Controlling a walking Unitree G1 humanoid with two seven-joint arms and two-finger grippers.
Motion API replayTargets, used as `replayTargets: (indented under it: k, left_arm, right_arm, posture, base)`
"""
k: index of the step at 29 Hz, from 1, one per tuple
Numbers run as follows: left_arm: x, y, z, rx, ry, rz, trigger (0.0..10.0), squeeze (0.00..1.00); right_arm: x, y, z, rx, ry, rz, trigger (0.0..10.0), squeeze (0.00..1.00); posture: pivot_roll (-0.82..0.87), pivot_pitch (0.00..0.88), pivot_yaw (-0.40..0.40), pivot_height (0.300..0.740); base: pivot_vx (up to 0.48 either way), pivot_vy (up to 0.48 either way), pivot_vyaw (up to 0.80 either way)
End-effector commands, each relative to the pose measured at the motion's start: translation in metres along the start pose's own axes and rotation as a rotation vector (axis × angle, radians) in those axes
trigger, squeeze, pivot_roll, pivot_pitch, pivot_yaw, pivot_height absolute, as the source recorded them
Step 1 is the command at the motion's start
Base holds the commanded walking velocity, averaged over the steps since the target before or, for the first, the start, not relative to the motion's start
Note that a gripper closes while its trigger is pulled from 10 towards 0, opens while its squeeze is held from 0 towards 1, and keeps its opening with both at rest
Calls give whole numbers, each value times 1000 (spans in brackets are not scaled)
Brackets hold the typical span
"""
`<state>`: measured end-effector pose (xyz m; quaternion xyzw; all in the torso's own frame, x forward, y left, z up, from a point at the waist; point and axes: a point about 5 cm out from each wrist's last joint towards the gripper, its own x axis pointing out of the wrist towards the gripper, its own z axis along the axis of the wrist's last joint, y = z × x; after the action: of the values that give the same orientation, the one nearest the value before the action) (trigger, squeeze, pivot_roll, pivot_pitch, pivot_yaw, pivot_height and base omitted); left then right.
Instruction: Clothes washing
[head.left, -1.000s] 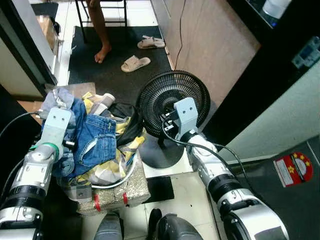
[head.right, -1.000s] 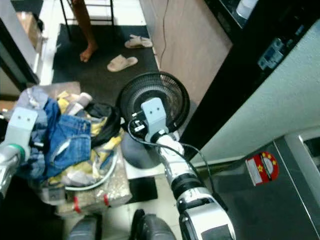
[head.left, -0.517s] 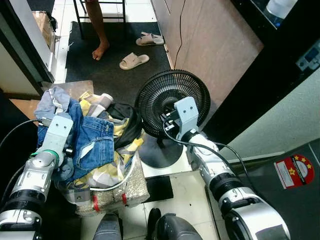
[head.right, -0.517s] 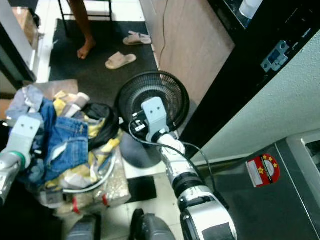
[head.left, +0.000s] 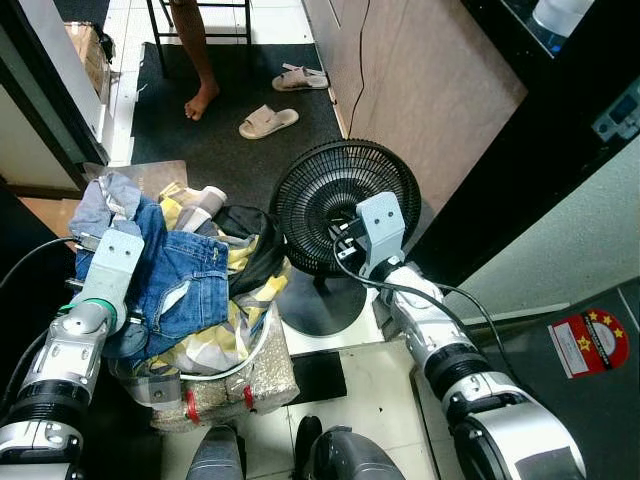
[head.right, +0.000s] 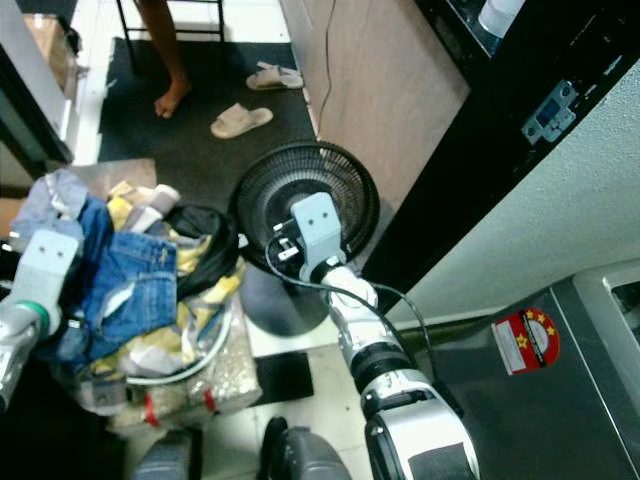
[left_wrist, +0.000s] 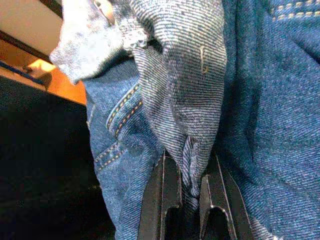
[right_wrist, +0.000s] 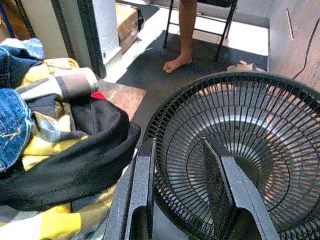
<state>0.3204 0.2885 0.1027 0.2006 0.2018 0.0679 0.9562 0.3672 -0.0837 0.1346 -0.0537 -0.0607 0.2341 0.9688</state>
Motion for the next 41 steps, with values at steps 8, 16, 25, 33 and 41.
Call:
replayTargets:
  k: [8, 16, 25, 33, 41]
  left_arm:
    - [-36, -32, 91, -178, -416, -186, 0, 0]
    - [-92, -54, 188, -305, -811, -280, 10000, 0]
    - [-160, -46, 248, -159, -1156, -270, 10000, 0]
    - [-148, -37, 225, -201, -1030, -238, 10000, 0]
    - [-135, -36, 218, -326, -954, -241, 10000, 0]
  right_arm:
    - [6, -4, 22, 11, -112, -18, 10000, 0]
    - [15, -7, 79, 15, -342, -32, 10000, 0]
    - [6, -3, 164, 35, -653, -37, 10000, 0]
    - [-4, 1, 153, 30, -627, -16, 10000, 0]
    - [-8, 1, 135, 63, -533, -38, 10000, 0]
  posture:
    - [113, 152, -49, 740]
    - [116, 105, -41, 740]
    - [113, 39, -19, 740]
    - [109, 18, -22, 740]
    - [100, 12, -25, 740]
  base:
    - [0, 0, 0]
    - [0, 0, 0]
    - [0, 0, 0]
    - [0, 0, 0]
    - [0, 0, -400]
